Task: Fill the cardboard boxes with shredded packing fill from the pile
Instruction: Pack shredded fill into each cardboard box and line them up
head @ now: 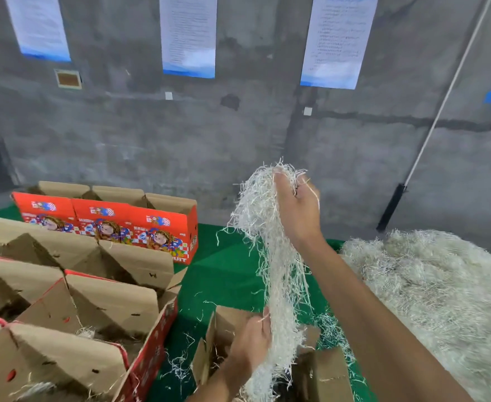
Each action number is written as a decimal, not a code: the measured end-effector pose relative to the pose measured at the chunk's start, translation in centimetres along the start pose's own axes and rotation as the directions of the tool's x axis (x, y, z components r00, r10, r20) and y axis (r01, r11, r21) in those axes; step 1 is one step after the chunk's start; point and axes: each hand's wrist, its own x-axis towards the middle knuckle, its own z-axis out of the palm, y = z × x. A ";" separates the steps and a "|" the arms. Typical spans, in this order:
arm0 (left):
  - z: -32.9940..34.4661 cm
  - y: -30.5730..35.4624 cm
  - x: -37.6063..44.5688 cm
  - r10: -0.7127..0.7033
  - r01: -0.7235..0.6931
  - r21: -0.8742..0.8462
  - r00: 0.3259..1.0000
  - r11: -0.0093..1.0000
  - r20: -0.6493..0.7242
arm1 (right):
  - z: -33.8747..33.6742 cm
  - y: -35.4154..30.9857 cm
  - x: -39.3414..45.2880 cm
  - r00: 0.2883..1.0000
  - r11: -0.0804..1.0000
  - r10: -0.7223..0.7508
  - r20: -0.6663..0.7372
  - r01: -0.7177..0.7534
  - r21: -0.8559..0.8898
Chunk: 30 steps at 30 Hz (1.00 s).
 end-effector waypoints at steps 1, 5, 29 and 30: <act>-0.4 0.0 -0.2 0.001 -0.001 -0.040 1.000 0.999 -0.011 | -0.3 -0.8 0.3 1.000 1.000 -0.013 -0.003 0.013 0.027; -2.3 2.7 1.5 0.077 -0.085 -0.128 0.995 0.988 -0.064 | -0.5 -0.8 -0.5 0.993 0.993 -0.117 -0.025 0.117 0.012; -5.9 7.2 1.1 -0.037 0.017 -0.139 0.989 0.990 -0.144 | -2.3 2.2 -3.3 0.987 0.988 -0.036 0.160 0.012 0.154; -5.0 5.4 1.2 -0.091 0.076 -0.095 0.983 0.993 -0.162 | -2.8 2.0 -2.7 0.986 0.986 -0.043 0.164 0.015 0.168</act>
